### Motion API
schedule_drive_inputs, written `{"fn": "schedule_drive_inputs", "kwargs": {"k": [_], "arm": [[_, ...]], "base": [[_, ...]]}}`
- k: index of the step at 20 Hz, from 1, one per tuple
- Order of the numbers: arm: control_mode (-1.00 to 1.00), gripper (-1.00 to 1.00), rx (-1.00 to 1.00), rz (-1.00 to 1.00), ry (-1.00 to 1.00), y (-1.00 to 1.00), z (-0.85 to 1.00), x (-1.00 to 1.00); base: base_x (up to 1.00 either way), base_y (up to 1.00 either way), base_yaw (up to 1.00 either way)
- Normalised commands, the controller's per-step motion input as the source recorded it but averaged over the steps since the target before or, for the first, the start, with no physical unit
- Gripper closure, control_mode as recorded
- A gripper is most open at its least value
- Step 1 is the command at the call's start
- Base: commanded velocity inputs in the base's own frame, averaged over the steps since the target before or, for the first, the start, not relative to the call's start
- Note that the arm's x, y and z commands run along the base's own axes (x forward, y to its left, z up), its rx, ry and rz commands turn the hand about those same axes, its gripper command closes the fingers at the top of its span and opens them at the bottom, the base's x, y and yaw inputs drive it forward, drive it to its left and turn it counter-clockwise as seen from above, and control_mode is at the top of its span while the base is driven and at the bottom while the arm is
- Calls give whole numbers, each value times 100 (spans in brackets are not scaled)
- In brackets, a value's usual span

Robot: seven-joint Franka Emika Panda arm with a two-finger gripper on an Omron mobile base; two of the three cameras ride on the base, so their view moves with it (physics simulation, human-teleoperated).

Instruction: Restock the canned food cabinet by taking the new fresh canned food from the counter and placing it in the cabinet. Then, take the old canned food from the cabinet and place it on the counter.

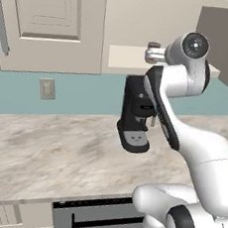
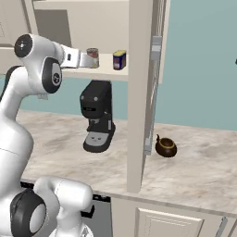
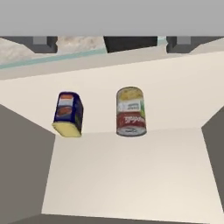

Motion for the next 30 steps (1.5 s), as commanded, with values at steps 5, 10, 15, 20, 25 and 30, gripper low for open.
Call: {"fn": "schedule_drive_inputs", "kwargs": {"k": [5, 10, 15, 20, 25, 30], "arm": [[-100, -100, -3, 0, -3, 7, -3, 32], [-100, -100, 0, 1, 21, 0, 0, 67], [-100, -100, 1, 0, 24, 0, -1, 53], [-100, -100, 0, 0, 2, -6, -15, 21], [-100, -100, 0, 0, -5, -3, -32, 28], [-100, -100, 0, 0, -1, 0, -7, 36]], "base": [[0, 0, 0], [0, 0, 0], [0, 0, 0], [0, 0, 0], [0, 0, 0], [0, 0, 0]]}}
